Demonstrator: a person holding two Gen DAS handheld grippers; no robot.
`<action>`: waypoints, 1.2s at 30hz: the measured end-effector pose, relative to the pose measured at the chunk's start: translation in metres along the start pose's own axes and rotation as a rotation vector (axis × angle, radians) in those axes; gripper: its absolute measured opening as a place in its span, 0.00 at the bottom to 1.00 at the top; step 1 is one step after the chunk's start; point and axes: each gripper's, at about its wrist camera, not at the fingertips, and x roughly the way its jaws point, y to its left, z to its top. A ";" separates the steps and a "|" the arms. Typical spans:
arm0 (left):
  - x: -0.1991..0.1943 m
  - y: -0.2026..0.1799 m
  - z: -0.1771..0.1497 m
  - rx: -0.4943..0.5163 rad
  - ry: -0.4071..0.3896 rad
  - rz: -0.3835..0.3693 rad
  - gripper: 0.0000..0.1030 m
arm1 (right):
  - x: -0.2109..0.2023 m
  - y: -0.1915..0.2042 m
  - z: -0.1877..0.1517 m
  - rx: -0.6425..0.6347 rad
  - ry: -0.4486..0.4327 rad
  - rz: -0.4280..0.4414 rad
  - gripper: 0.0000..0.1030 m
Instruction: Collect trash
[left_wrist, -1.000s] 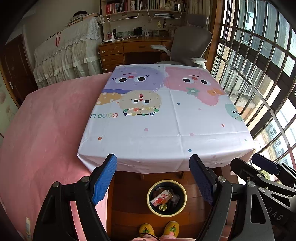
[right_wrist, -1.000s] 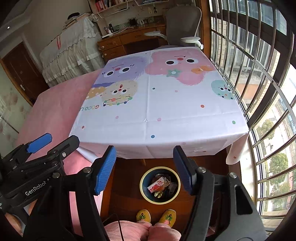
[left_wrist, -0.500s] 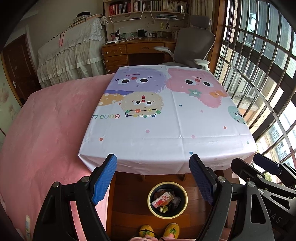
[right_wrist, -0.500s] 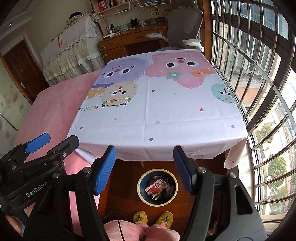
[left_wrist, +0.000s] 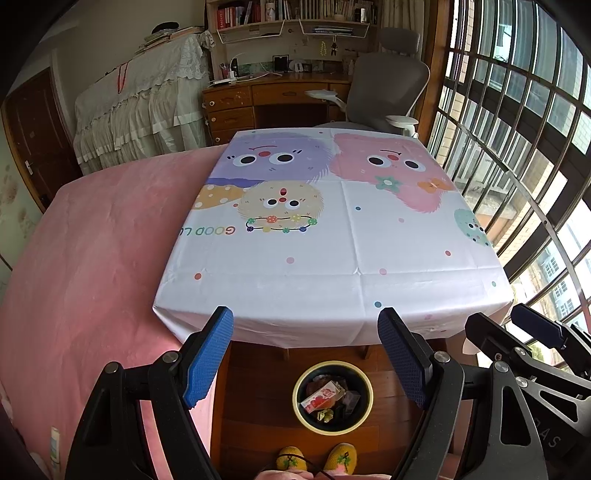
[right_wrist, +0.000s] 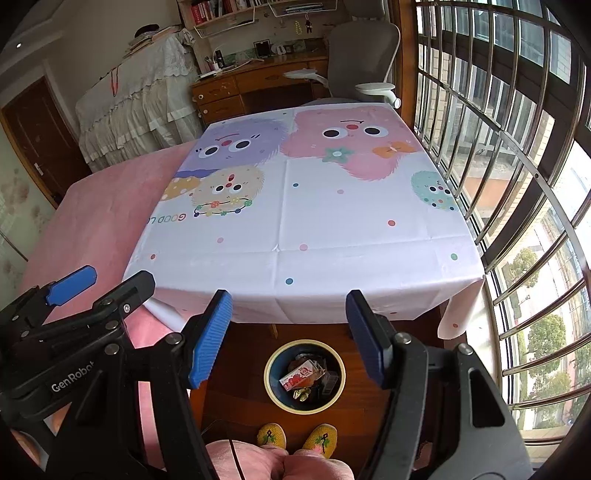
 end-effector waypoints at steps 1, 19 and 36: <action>0.002 -0.001 0.000 -0.001 0.003 0.000 0.79 | 0.000 -0.001 -0.001 0.001 0.001 -0.001 0.59; 0.017 -0.015 -0.007 0.006 0.030 0.000 0.79 | 0.011 -0.013 -0.006 0.009 0.026 -0.009 0.59; 0.017 -0.016 -0.009 0.009 0.033 0.001 0.79 | 0.013 -0.016 -0.007 0.011 0.030 -0.010 0.59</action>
